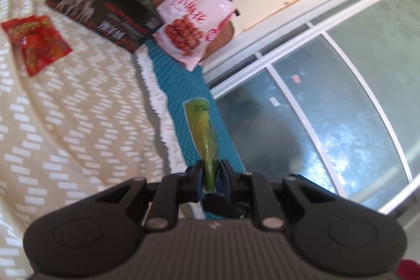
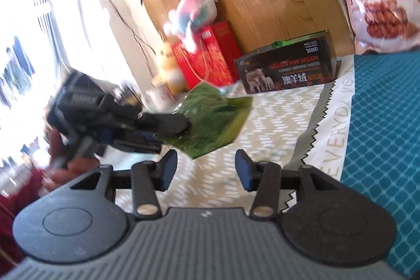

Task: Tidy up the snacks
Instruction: 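Lift the light green bag over the black tin box and release it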

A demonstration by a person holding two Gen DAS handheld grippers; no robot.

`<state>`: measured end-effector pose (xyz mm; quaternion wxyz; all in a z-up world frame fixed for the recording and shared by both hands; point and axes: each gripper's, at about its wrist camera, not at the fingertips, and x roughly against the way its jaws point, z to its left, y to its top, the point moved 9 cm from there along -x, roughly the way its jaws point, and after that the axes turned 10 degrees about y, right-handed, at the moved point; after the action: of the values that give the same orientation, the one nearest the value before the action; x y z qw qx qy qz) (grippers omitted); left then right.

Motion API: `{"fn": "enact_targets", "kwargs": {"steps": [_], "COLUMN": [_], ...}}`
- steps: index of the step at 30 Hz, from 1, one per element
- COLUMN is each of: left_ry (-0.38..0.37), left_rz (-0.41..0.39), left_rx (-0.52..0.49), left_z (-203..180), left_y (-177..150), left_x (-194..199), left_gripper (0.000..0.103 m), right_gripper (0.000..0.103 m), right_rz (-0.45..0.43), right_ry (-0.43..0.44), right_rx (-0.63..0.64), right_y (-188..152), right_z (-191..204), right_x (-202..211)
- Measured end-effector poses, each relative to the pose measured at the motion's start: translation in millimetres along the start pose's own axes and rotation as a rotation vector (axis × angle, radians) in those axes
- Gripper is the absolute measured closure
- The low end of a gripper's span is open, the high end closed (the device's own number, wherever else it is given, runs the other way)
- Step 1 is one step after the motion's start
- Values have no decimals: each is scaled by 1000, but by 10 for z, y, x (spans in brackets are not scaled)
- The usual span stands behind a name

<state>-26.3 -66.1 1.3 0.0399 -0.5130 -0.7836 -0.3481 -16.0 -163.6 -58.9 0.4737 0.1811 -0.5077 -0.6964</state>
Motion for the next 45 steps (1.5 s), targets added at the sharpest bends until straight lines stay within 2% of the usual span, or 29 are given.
{"fn": "enact_targets", "kwargs": {"steps": [6, 9, 10, 14, 18, 22, 25, 33, 37, 39, 41, 45], "left_ry": [-28, -27, -16, 1, 49, 108, 120, 109, 137, 165, 197, 248], "left_rz": [1, -6, -6, -15, -37, -74, -121, -268, -326, -351, -355, -305], "left_rx": [-17, -25, -31, -44, -96, -159, -220, -359, -426, -442, -425, -333], "left_z": [-85, -95, -97, -129, -241, -398, -661, -1554, -1883, -1882, -1712, -1061], "left_y": [-18, -3, 2, 97, 359, 760, 1119, 2012, 2369, 2506, 2622, 2771], "left_x": [53, 85, 78, 83, 92, 124, 233, 683, 840, 812, 682, 263], "left_gripper": [89, 89, 89, 88, 87, 85, 85, 84, 82, 81, 79, 79], "right_gripper": [54, 70, 84, 85, 86, 86, 86, 86, 85, 85, 85, 85], "right_rz": [-57, -63, -59, -65, -60, -48, -63, -144, -153, -155, -146, -113], "right_ry": [111, 116, 122, 92, 36, -37, -61, -118, -137, -159, -186, -211], "right_rx": [-47, -54, -57, -35, 5, 76, 141, 360, 441, 469, 466, 383], "right_y": [112, 145, 144, 207, 438, 818, 1200, 2404, 2861, 2993, 3013, 2781], "right_z": [126, 119, 124, 150, 149, 99, 145, 598, 755, 722, 557, -29], "right_x": [94, 111, 108, 67, -12, -146, -181, -164, -194, -259, -388, -716]}}
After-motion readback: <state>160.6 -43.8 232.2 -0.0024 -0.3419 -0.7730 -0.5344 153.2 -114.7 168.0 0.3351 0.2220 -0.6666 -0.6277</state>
